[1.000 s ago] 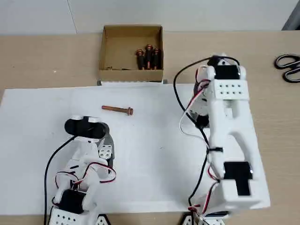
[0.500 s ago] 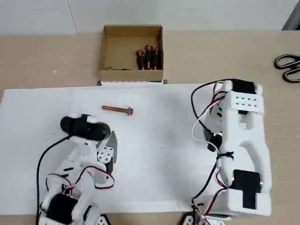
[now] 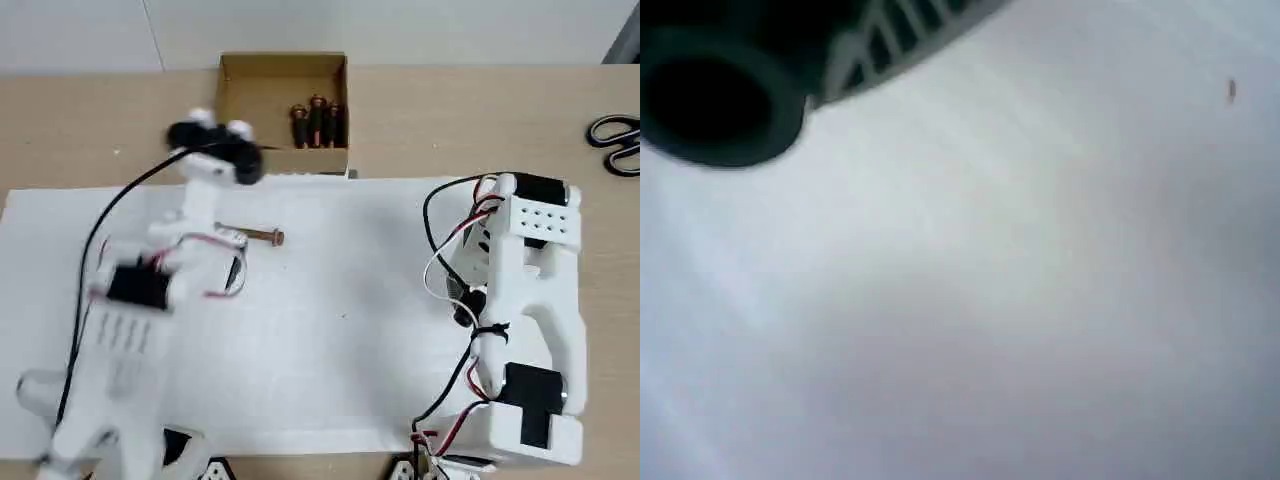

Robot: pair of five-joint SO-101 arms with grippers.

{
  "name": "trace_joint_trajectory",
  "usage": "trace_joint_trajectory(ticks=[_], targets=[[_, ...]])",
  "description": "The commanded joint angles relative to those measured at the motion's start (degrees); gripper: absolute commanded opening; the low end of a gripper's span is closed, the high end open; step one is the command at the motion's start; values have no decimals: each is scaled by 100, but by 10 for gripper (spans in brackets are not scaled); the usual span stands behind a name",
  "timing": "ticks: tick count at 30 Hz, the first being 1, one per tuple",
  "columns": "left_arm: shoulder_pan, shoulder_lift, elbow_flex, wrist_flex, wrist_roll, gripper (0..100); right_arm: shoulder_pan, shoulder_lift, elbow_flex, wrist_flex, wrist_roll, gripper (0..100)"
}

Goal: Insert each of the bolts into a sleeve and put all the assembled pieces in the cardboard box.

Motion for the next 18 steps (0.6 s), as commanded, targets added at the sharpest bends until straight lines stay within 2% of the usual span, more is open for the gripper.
trace_joint_trajectory(ticks=[1, 4, 9, 13, 18], targets=[[-44, 1345, -813, 290, -580, 35, 57, -286, -26, -40, 18, 3], [-167, 2259, -1138, 176, -1152, 35, 66, -286, -26, -40, 18, 3], [-334, 3385, -1789, 114, -2945, 37, 330, -286, -44, -40, 53, 3], [-431, 3657, -2299, 264, -4176, 40, 505, -286, -26, -136, 53, 3], [-431, 3684, -2580, 273, -5196, 41, 462, -286, -26, -171, 44, 3]])
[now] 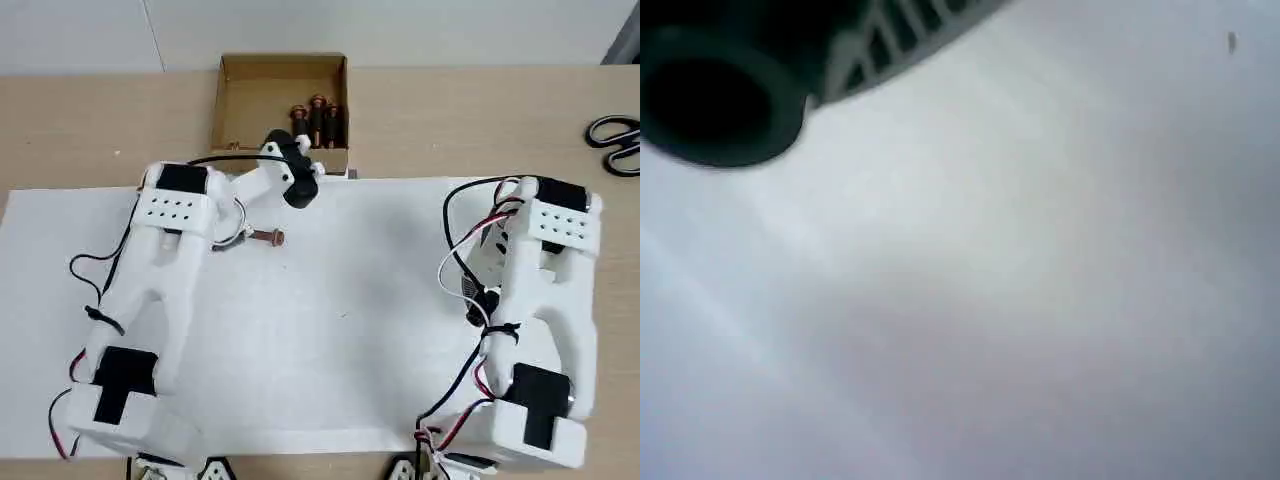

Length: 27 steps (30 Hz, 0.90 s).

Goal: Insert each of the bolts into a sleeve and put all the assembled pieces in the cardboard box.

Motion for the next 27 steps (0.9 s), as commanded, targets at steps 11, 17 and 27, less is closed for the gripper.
trace_joint_trajectory(ticks=[11, 17, 27], targets=[[0, 9, -268, 26, -1969, 98, 13, -251, -26, -127, 26, 3], [88, 686, -312, -440, -2189, 98, 13, -251, -26, -127, 18, 3], [466, 818, -435, -800, -2189, 98, 13, -268, 457, -163, 9, 3]])
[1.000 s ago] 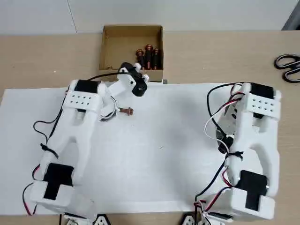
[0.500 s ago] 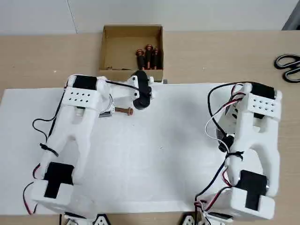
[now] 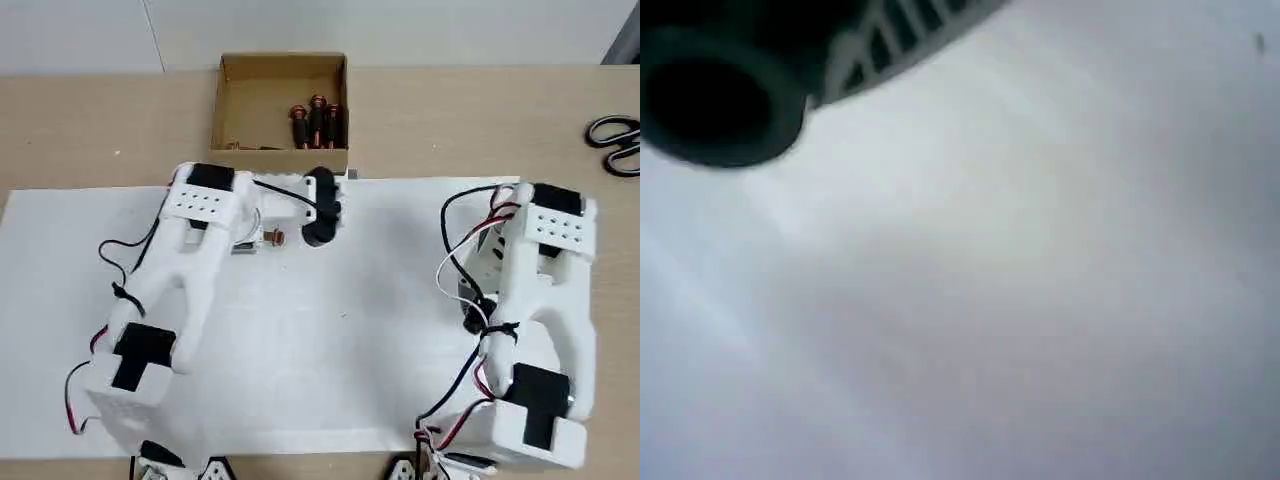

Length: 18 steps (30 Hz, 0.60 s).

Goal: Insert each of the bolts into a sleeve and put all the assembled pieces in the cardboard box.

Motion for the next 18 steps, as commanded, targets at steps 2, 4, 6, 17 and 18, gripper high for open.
trace_joint_trajectory(ticks=[2, 4, 6, 17, 18], targets=[[97, -9, -224, -352, -220, 99, 22, -277, 237, -224, 9, 3], [149, 158, -224, -475, -255, 99, 22, -277, 404, -347, 9, 3], [149, 352, -233, -580, -255, 99, 22, -277, 492, -453, 9, 3], [176, 1389, -989, -571, -246, 98, 13, -286, 492, -488, 35, 3], [185, 1468, -1042, -571, -246, 95, 13, -286, 492, -488, 35, 3]])
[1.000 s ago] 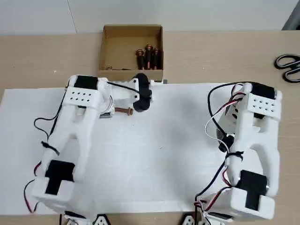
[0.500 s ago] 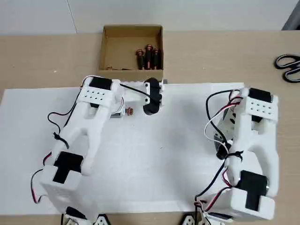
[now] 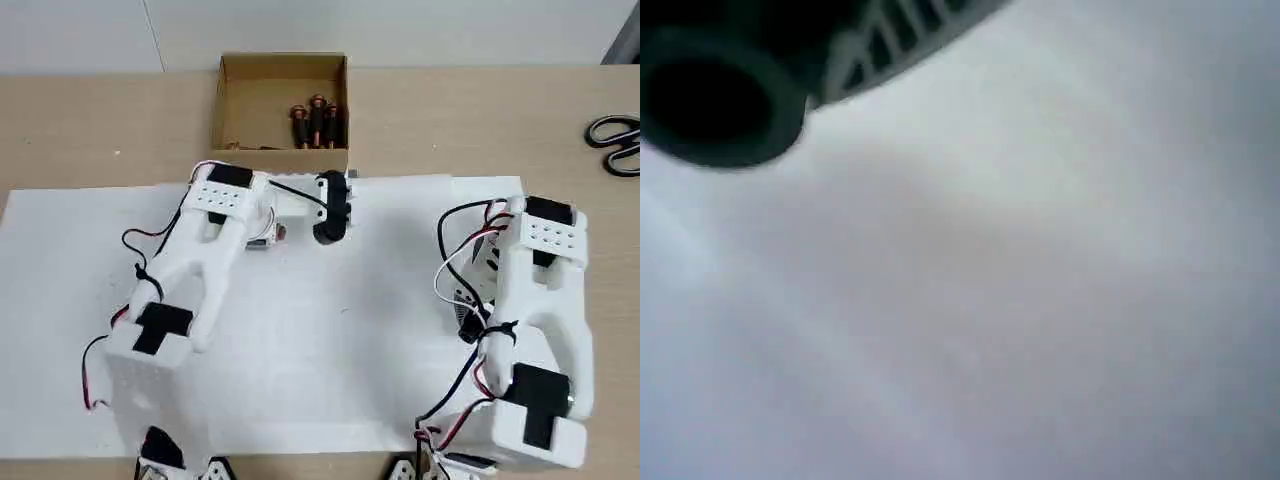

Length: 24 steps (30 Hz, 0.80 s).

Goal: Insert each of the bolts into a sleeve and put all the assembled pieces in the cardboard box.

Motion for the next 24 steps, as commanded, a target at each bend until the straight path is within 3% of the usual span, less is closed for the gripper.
trace_joint_trajectory(ticks=[1, 7, 17, 24], targets=[[53, 255, -347, -149, -220, 94, 13, -286, -18, -13, 44, 3], [141, 360, -462, 141, -220, 19, 13, -286, -18, -4, 53, 3], [229, 343, -1754, 2075, -229, 6, -31, -295, -53, 4, 53, 3], [211, -88, -3002, 3358, -193, 6, -629, -804, -378, 312, 26, 3]])
